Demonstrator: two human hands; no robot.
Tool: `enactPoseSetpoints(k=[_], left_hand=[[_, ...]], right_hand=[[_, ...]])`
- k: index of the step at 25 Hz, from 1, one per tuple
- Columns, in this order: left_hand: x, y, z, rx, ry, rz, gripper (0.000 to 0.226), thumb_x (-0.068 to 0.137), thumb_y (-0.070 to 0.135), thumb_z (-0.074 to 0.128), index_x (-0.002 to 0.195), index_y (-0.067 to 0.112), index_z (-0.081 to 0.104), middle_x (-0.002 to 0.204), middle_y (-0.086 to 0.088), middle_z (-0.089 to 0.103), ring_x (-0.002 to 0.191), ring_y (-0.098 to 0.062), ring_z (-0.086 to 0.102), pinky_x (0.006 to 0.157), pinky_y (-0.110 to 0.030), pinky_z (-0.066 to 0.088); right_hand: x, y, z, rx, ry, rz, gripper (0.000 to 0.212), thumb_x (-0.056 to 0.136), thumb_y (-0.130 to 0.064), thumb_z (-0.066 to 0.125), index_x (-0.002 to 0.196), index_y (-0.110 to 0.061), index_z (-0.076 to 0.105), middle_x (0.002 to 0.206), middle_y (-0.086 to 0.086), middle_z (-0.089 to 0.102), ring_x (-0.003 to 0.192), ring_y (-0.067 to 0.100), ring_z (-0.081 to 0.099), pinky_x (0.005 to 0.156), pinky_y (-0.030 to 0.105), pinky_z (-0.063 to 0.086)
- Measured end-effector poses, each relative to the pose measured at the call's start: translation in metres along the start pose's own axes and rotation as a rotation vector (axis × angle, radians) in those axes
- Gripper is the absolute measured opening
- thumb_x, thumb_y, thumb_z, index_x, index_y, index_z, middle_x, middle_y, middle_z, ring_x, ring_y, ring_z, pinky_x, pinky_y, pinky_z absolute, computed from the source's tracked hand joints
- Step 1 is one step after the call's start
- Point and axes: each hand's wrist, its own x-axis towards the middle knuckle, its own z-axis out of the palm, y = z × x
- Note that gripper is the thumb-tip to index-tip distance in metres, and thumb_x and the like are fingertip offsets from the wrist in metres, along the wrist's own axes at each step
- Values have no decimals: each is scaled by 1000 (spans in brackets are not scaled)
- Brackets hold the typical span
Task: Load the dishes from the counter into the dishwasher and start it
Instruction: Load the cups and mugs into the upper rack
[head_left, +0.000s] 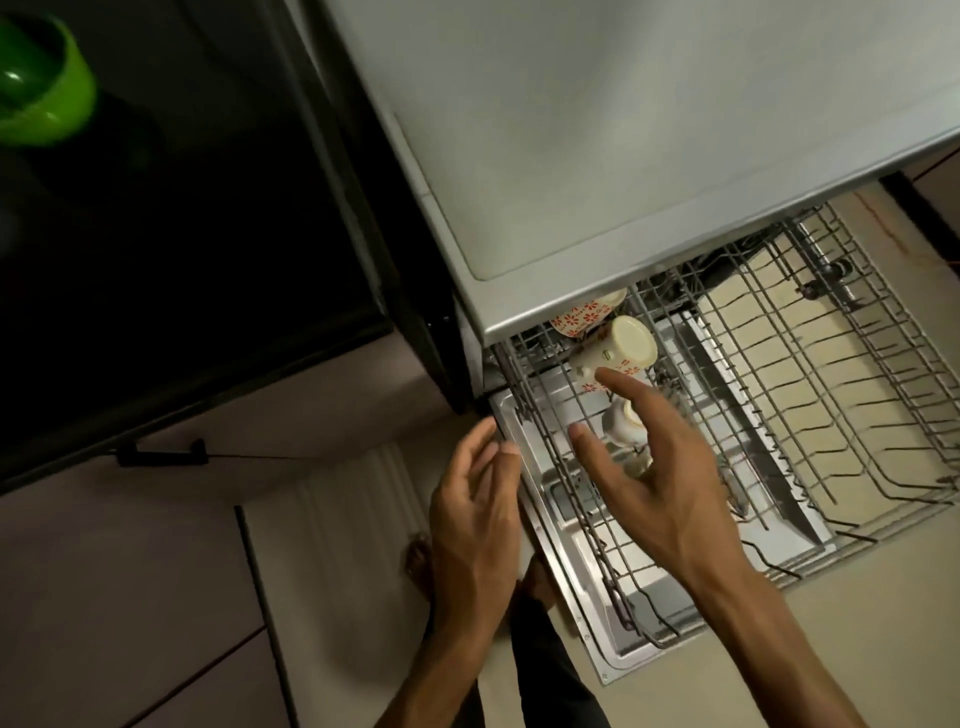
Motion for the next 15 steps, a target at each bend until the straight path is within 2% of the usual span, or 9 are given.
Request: enactPoseSetpoints(k=[3, 5, 8, 10, 12, 15], left_hand=[[-4, 12, -28, 3, 64, 23, 35, 96, 28, 56, 131, 28, 57, 119, 24, 58, 98, 29, 50, 75, 4, 39], [-5, 21, -48, -7, 94, 33, 36, 96, 27, 54, 132, 26, 56, 121, 23, 58, 99, 29, 48, 77, 5, 38], [-7, 33, -78, -42, 153, 46, 36, 96, 26, 55, 132, 23, 57, 127, 17, 59, 101, 27, 49, 78, 5, 38], [-9, 39, -96, -57, 181, 55, 36, 96, 28, 55, 132, 24, 57, 127, 17, 59, 104, 25, 50, 79, 5, 38], [-9, 43, -114, -66, 199, 74, 39, 95, 32, 54, 133, 26, 56, 128, 17, 59, 111, 19, 50, 83, 2, 39], [-4, 47, -141, -97, 255, 93, 42, 93, 34, 55, 134, 27, 54, 128, 17, 59, 117, 9, 52, 86, -3, 43]], right_hand=[[4, -34, 12, 25, -54, -69, 52, 89, -46, 60, 137, -31, 46, 133, -26, 45, 121, -2, 51, 101, 22, 45], [7, -58, 21, 47, -92, -93, 54, 89, -47, 59, 138, -29, 46, 136, -22, 46, 121, 1, 53, 101, 19, 44], [12, -91, 34, 31, -140, -138, 58, 89, -47, 60, 140, -25, 46, 138, -14, 50, 128, -3, 44, 101, 3, 31], [15, -110, 45, 23, -180, -158, 58, 89, -47, 62, 140, -26, 45, 138, -14, 50, 127, -5, 43, 99, 1, 29], [22, -127, 61, 0, -224, -214, 58, 90, -47, 63, 141, -26, 44, 140, -11, 49, 127, -3, 43, 99, 3, 29], [33, -156, 86, -8, -292, -288, 59, 91, -47, 62, 142, -25, 42, 143, -7, 48, 129, 7, 47, 104, 21, 42]])
